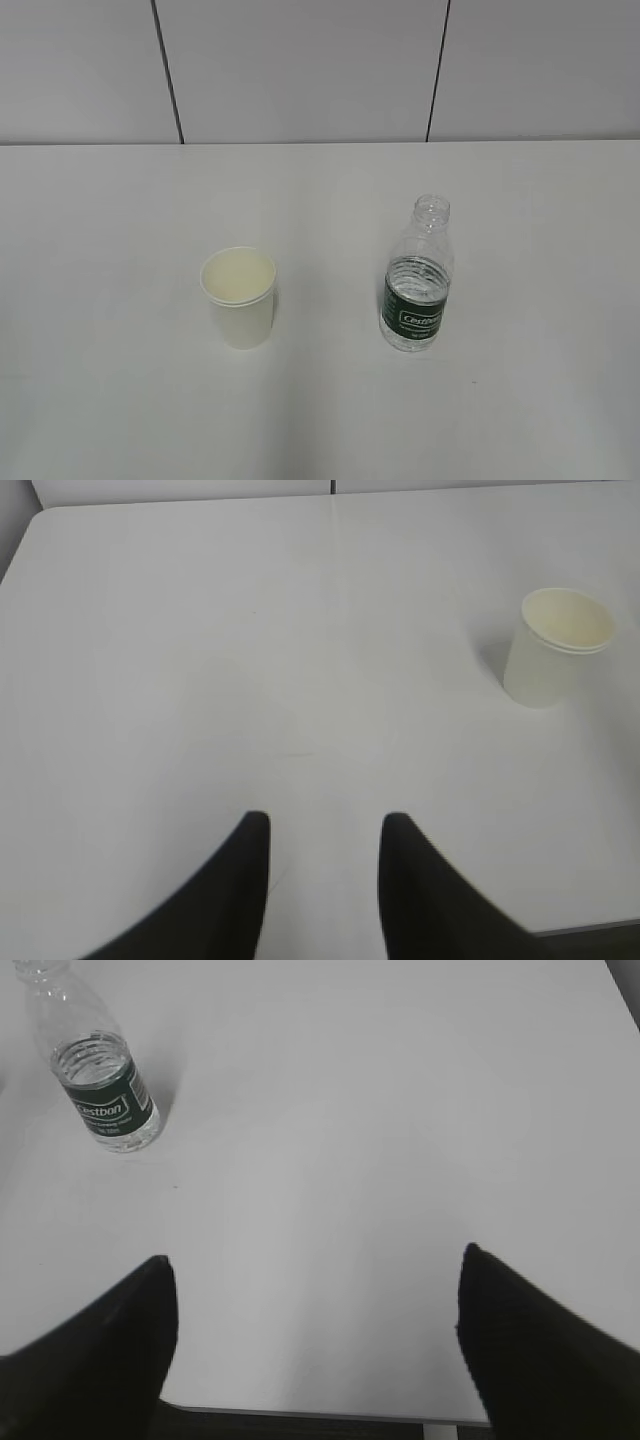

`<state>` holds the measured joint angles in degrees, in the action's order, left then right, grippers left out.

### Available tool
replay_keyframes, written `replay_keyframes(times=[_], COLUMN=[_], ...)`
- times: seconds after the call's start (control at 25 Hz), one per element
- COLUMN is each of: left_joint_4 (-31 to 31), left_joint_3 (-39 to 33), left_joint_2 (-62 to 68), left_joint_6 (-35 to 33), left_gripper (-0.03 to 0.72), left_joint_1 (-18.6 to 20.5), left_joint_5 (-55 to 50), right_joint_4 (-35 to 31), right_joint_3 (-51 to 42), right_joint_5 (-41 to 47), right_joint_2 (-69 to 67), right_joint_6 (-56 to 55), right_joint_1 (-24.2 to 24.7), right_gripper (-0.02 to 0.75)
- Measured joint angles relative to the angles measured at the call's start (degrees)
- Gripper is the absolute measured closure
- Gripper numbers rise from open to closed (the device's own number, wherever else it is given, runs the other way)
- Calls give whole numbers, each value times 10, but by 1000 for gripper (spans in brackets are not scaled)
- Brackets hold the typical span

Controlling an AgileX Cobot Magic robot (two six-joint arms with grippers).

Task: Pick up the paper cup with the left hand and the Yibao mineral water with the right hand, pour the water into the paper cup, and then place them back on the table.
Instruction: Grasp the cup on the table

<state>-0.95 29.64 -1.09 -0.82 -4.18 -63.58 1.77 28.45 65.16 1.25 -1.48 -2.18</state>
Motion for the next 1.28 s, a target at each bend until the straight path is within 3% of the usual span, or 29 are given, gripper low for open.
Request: replay_keyframes(times=[0.32, 0.4, 0.52, 0.64, 1.28], left_joint_4=[0, 0, 0, 0, 0], left_joint_3=[0, 0, 0, 0, 0], left_joint_2=[0, 0, 0, 0, 0], left_joint_6=[0, 0, 0, 0, 0], left_gripper=[397, 307, 100, 19, 28], left_joint_1=[0, 0, 0, 0, 0], left_joint_5=[0, 0, 0, 0, 0], right_joint_4=[0, 0, 0, 0, 0], right_joint_3=[0, 0, 0, 0, 0], right_joint_5=[0, 0, 0, 0, 0], right_joint_2=[0, 0, 0, 0, 0], right_joint_6=[0, 0, 0, 0, 0], right_joint_1=[0, 0, 0, 0, 0], right_gripper=[106, 106, 107, 108, 112])
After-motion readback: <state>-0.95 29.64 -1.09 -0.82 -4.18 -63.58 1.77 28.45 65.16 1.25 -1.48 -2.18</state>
